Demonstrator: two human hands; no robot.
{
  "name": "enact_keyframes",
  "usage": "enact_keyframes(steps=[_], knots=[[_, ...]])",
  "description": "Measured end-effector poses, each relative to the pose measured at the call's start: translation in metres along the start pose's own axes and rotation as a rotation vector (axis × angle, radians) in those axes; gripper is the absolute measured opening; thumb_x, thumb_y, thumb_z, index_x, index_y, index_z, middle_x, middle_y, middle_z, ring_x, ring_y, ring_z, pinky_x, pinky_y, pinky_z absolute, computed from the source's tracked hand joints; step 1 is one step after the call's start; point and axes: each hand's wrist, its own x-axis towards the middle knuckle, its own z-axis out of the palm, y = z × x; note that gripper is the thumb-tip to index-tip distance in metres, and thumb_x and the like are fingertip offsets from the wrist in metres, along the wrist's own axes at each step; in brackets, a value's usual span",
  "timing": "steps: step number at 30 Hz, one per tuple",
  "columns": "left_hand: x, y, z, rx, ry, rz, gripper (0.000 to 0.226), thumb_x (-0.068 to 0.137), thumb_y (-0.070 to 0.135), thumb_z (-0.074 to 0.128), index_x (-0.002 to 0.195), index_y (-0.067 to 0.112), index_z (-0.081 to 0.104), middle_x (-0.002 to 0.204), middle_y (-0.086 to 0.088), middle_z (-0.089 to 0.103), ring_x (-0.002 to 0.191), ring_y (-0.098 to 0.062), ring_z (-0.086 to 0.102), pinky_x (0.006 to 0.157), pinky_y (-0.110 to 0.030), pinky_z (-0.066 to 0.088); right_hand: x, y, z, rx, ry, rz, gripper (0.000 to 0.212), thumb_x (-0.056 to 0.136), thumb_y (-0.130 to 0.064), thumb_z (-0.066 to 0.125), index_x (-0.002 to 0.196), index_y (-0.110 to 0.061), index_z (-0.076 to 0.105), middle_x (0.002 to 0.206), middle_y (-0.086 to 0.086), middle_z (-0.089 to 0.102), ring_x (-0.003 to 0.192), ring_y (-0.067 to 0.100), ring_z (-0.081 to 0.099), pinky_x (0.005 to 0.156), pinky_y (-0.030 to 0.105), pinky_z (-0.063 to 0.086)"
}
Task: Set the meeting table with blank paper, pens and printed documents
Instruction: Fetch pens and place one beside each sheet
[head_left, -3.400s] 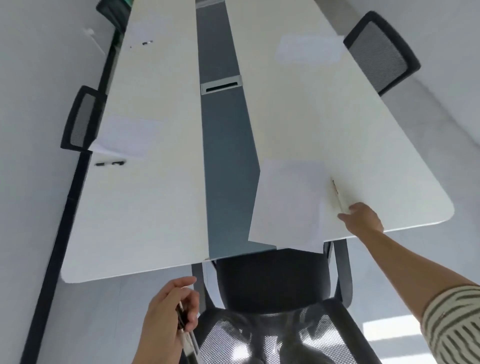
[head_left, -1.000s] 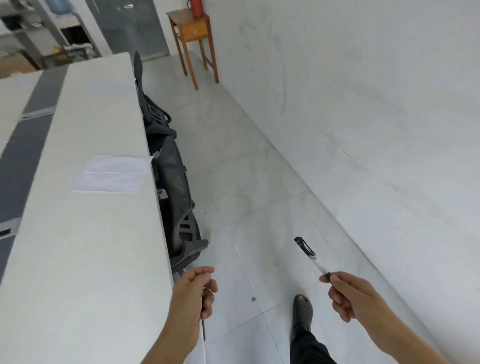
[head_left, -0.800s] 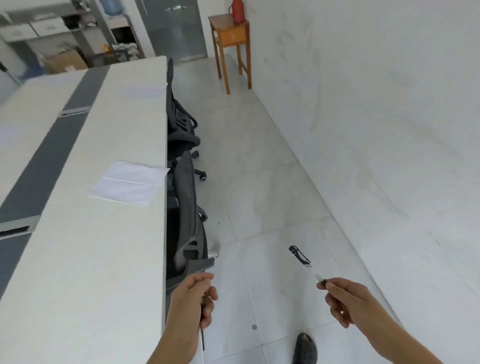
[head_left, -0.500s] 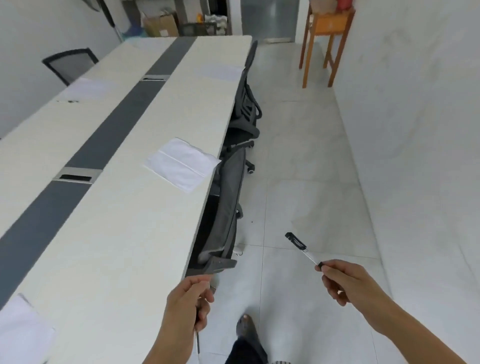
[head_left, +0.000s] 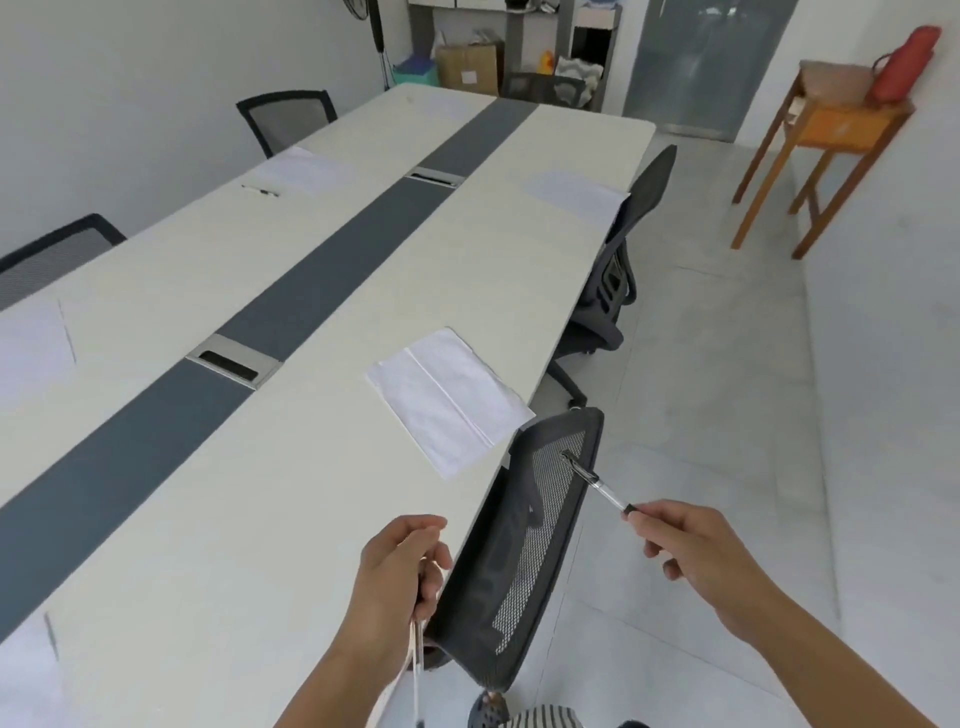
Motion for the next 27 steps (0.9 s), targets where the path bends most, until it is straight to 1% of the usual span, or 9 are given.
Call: enact_keyframes(steps=[5, 11, 16, 18, 20, 21, 23, 24, 27], knots=[[0.035, 0.02, -0.009, -0.045, 0.115, -0.003, 0.017, 0.094, 0.002, 0.045, 0.099, 0.003, 0.062, 0.062, -0.007, 0.054, 0.046, -0.014, 0.033, 0.044, -0.023, 0.017, 0.078, -0.032, 0.008, -0.073, -0.051, -0.034, 0.011, 0.091, -0.016, 0.065, 0.09, -0.016, 0.076, 0.077, 0.006, 0.058, 0.074, 0.017, 0.051, 0.06, 0.027, 0.041], [0.07, 0.026, -0.015, -0.137, 0.349, -0.031, 0.017, 0.094, 0.003, 0.045, 0.1, 0.002, 0.061, 0.063, -0.008, 0.054, 0.047, -0.016, 0.033, 0.04, -0.023, 0.019, 0.206, -0.066, 0.026, -0.167, -0.136, -0.064, 0.013, 0.089, -0.013, 0.068, 0.101, -0.011, 0.073, 0.08, -0.001, 0.067, 0.07, 0.011, 0.056, 0.061, 0.024, 0.041], [0.093, 0.035, 0.01, -0.249, 0.557, -0.053, 0.017, 0.094, 0.003, 0.045, 0.098, 0.004, 0.061, 0.063, -0.008, 0.054, 0.047, -0.016, 0.032, 0.04, -0.023, 0.019, 0.336, -0.089, 0.057, -0.305, -0.219, -0.092, 0.025, 0.088, -0.009, 0.068, 0.112, -0.001, 0.07, 0.101, 0.009, 0.068, 0.092, 0.017, 0.058, 0.081, 0.027, 0.039], [0.099, 0.037, 0.026, -0.301, 0.619, -0.073, 0.017, 0.095, 0.003, 0.044, 0.097, 0.004, 0.062, 0.062, -0.008, 0.054, 0.045, -0.014, 0.033, 0.04, -0.022, 0.019, 0.383, -0.095, 0.073, -0.388, -0.248, -0.104, 0.026, 0.088, -0.012, 0.069, 0.111, -0.002, 0.071, 0.1, 0.009, 0.068, 0.086, 0.017, 0.058, 0.073, 0.026, 0.041], [0.106, 0.039, 0.044, -0.34, 0.665, -0.096, 0.017, 0.095, 0.002, 0.045, 0.096, 0.004, 0.062, 0.061, -0.009, 0.054, 0.044, -0.014, 0.032, 0.039, -0.02, 0.019, 0.422, -0.1, 0.088, -0.474, -0.242, -0.131, 0.025, 0.086, -0.016, 0.069, 0.108, -0.005, 0.073, 0.087, 0.006, 0.066, 0.07, 0.019, 0.056, 0.06, 0.026, 0.042], [0.108, 0.04, 0.052, -0.351, 0.686, -0.103, 0.017, 0.094, 0.001, 0.045, 0.095, 0.003, 0.062, 0.061, -0.009, 0.053, 0.043, -0.014, 0.032, 0.039, -0.02, 0.019, 0.438, -0.1, 0.094, -0.519, -0.236, -0.145, 0.025, 0.086, -0.018, 0.069, 0.108, -0.007, 0.073, 0.084, 0.004, 0.065, 0.069, 0.021, 0.057, 0.062, 0.028, 0.044], [0.111, 0.042, 0.066, -0.373, 0.729, -0.106, 0.017, 0.094, 0.0, 0.045, 0.095, 0.003, 0.062, 0.062, -0.01, 0.053, 0.043, -0.014, 0.032, 0.04, -0.02, 0.019, 0.463, -0.097, 0.102, -0.653, -0.25, -0.185, 0.025, 0.086, -0.023, 0.066, 0.108, -0.011, 0.07, 0.089, 0.002, 0.065, 0.082, 0.026, 0.061, 0.075, 0.034, 0.049], [0.111, 0.044, 0.071, -0.387, 0.752, -0.104, 0.017, 0.093, 0.0, 0.045, 0.095, 0.003, 0.062, 0.062, -0.011, 0.053, 0.043, -0.014, 0.032, 0.04, -0.02, 0.019, 0.47, -0.095, 0.106, -0.736, -0.27, -0.212, 0.023, 0.086, -0.024, 0.064, 0.107, -0.014, 0.069, 0.091, 0.002, 0.065, 0.086, 0.027, 0.061, 0.077, 0.036, 0.049], [0.109, 0.046, 0.085, -0.445, 0.832, -0.086, 0.02, 0.092, -0.003, 0.042, 0.096, 0.002, 0.061, 0.062, -0.012, 0.054, 0.044, -0.016, 0.033, 0.04, -0.021, 0.02, 0.481, -0.086, 0.11, -0.91, -0.317, -0.271, 0.021, 0.086, -0.024, 0.061, 0.106, -0.016, 0.065, 0.098, 0.006, 0.068, 0.092, 0.032, 0.063, 0.073, 0.035, 0.047]])
